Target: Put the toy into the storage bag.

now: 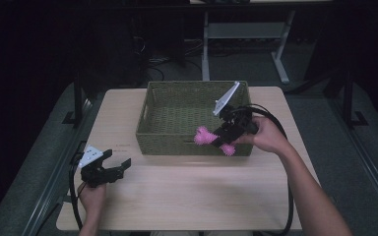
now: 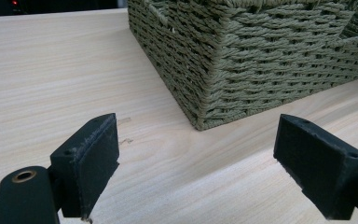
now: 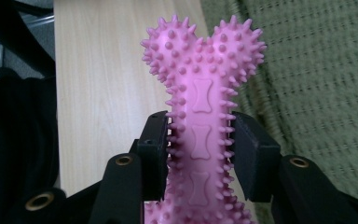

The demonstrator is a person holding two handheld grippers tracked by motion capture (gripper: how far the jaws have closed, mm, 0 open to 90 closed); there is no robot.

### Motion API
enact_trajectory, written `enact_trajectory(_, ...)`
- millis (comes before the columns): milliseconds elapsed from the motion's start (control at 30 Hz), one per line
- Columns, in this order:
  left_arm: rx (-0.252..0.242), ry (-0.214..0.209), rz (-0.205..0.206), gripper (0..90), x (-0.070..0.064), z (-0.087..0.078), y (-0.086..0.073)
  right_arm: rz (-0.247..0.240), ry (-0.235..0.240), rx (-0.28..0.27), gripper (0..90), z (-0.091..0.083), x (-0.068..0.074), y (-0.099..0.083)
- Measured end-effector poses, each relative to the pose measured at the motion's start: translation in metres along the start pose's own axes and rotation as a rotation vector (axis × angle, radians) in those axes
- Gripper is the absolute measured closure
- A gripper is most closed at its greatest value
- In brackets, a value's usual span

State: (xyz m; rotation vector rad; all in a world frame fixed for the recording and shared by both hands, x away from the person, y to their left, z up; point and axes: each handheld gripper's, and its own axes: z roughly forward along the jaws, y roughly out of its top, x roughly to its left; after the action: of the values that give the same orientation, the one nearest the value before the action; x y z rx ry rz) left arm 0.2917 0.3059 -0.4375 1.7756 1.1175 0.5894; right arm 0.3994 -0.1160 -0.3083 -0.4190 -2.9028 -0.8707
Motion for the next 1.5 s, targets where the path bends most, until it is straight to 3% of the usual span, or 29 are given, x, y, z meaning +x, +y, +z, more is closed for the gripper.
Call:
enact_trajectory(433,-0.001,0.0,-0.007,13.6,0.001,0.001,0.0,0.012,-0.03,0.002,58.4,-0.014,-0.023,0.012)
enact_trajectory(767,-0.003,0.001,-0.007,13.6,0.001,0.001,0.0,0.041,-0.027,0.016,58.4,-0.015,-0.051,0.019)
enact_trajectory(1100,-0.007,0.002,-0.002,13.6,0.001,0.0,0.0,0.061,-0.023,0.03,58.3,-0.004,-0.072,0.025)
enact_trajectory(1500,-0.007,-0.001,-0.004,13.6,0.001,0.0,0.0,0.109,-0.022,0.059,58.2,0.013,-0.094,0.018)
